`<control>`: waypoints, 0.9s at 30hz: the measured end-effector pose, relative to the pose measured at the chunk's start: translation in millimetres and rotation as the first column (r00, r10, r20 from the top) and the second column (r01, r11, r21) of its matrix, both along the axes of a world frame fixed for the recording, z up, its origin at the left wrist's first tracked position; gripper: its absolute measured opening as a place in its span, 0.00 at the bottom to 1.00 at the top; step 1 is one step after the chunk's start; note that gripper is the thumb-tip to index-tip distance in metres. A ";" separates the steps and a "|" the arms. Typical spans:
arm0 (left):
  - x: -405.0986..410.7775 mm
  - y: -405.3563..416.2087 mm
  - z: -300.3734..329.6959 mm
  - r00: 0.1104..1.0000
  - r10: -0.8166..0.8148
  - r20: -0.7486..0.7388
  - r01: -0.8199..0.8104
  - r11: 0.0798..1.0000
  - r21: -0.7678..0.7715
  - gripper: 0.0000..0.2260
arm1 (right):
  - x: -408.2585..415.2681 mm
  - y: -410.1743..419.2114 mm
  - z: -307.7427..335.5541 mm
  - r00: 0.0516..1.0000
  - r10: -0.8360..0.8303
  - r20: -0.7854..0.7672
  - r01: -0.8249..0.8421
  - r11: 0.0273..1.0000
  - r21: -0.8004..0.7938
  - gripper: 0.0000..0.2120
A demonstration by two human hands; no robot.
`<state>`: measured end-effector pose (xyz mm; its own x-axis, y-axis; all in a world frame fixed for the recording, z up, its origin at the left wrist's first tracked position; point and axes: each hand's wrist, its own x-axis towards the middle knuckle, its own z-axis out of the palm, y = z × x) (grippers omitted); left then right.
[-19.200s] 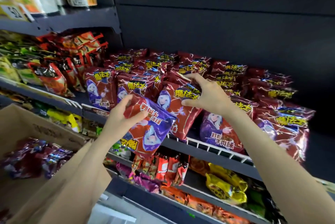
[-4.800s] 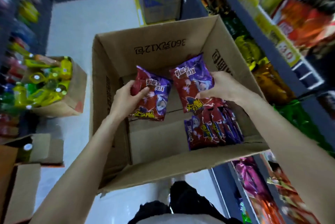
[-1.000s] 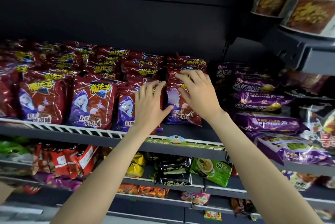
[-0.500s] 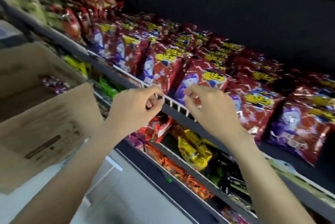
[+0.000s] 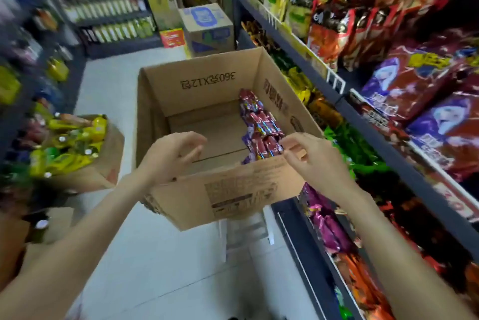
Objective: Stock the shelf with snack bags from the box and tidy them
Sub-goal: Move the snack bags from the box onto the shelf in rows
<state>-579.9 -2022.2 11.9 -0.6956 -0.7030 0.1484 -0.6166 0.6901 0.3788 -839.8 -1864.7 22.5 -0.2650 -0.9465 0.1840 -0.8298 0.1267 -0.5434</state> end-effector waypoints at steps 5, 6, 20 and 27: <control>-16.8 -84.1 -36.8 0.972 -0.022 0.234 0.001 0.996 0.089 0.17 | -19.7 -113.8 -27.1 0.980 0.095 -0.176 -0.049 0.967 0.250 0.16; -25.6 -96.7 -45.4 0.967 -0.010 0.256 -0.009 0.997 0.076 0.18 | -26.5 -135.8 -36.8 0.971 0.122 -0.204 -0.057 0.952 0.301 0.19; -162.7 -208.7 -141.0 0.936 -0.028 0.352 0.057 0.996 -0.071 0.27 | -76.8 -288.8 -158.0 0.913 0.060 -0.403 0.180 0.828 0.531 0.37; -217.4 -264.5 -173.7 0.908 -0.147 0.391 0.188 0.980 -0.068 0.29 | -90.8 -293.0 -183.5 0.866 0.165 -0.473 0.093 0.875 0.475 0.33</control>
<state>-797.2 -2286.7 -161.8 -0.8195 -0.5662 -0.0883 -0.5717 0.8183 0.0597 -930.6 -2157.6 -161.1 -0.2272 -0.9555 -0.1882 -0.9738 0.2218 0.0493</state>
